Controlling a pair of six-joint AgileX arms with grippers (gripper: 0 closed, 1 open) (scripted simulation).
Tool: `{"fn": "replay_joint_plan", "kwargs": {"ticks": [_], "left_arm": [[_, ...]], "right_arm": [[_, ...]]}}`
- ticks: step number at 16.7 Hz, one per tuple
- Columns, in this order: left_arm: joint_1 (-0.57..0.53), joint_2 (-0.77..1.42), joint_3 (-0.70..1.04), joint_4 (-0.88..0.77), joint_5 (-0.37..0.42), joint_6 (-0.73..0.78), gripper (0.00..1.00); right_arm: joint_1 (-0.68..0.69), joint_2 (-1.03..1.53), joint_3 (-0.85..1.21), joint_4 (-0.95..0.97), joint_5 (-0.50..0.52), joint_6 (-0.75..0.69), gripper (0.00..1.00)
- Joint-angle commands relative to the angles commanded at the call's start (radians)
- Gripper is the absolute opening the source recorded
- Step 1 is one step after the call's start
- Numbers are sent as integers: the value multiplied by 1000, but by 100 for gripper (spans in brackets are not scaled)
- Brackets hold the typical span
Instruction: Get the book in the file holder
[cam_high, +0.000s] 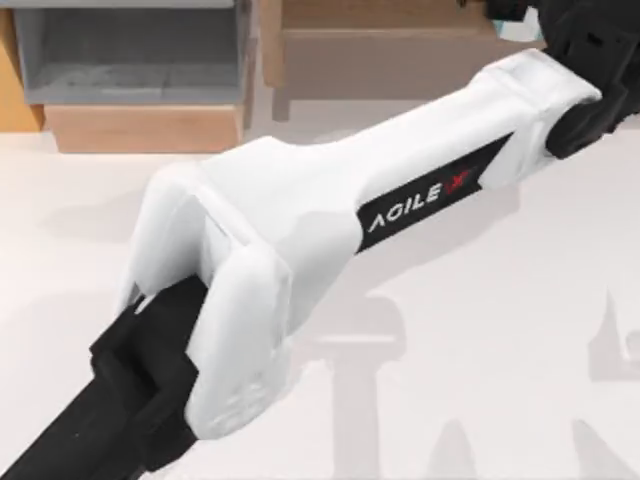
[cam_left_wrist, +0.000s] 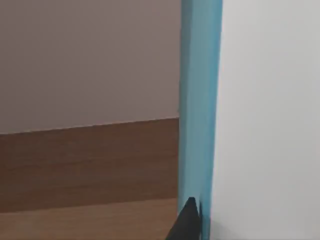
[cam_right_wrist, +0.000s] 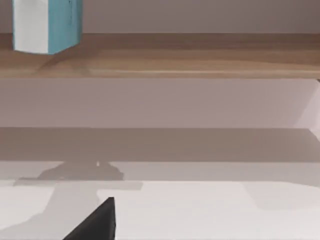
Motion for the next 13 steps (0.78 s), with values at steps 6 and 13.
{"fn": "replay_joint_plan", "kwargs": {"ticks": [6,13], "left_arm": [[-118,-369,-484,7,-15,85,0],[14,-918,-981,119,-1,296,0]], "right_arm": [[0,0,0,0,0,0,100],[0,0,0,0,0,0,100]]}}
